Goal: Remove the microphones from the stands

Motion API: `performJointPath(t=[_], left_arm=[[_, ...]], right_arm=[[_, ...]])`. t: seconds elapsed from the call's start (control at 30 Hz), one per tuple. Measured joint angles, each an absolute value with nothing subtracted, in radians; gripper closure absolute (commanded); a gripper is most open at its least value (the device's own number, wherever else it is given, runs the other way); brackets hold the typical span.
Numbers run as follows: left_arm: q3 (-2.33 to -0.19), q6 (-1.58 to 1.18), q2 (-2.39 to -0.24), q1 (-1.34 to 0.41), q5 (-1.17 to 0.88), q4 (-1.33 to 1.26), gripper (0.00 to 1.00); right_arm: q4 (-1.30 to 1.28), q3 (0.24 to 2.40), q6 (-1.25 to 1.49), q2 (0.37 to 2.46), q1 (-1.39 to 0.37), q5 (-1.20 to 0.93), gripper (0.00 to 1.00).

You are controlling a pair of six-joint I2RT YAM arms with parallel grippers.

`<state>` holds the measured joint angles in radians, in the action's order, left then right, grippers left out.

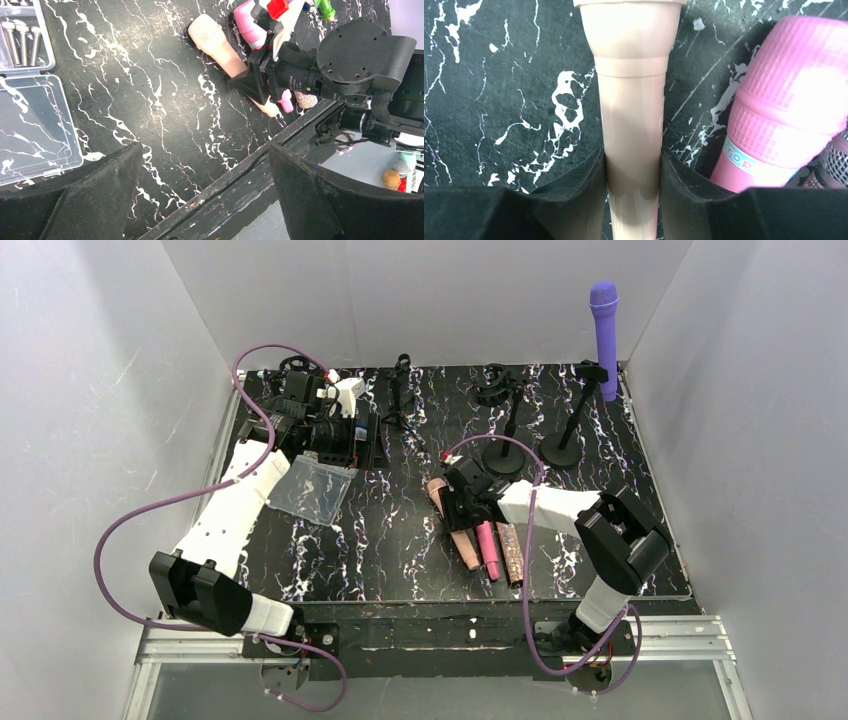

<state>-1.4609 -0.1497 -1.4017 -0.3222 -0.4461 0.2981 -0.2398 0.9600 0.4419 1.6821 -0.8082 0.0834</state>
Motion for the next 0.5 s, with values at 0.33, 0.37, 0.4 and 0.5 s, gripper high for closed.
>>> performJointPath(t=[0.33, 0.37, 0.4, 0.5], left_arm=[[-1.461, -0.150, -1.402, -0.322, -0.443, 0.323, 0.02], [-1.461, -0.150, -1.402, -0.322, -0.441, 0.324, 0.02], [-1.461, -0.150, -1.402, -0.322, -0.441, 0.324, 0.02], [-1.461, -0.153, -1.402, -0.322, -0.437, 0.325, 0.02]], right_arm=[[-0.271, 0.914, 0.449, 1.626, -0.808, 0.099, 0.90], [-0.271, 0.911, 0.450, 1.624, -0.808, 0.099, 0.88], [-0.269, 0.907, 0.452, 1.621, -0.808, 0.098, 0.87], [-0.266, 0.899, 0.458, 1.618, -0.808, 0.095, 0.82]])
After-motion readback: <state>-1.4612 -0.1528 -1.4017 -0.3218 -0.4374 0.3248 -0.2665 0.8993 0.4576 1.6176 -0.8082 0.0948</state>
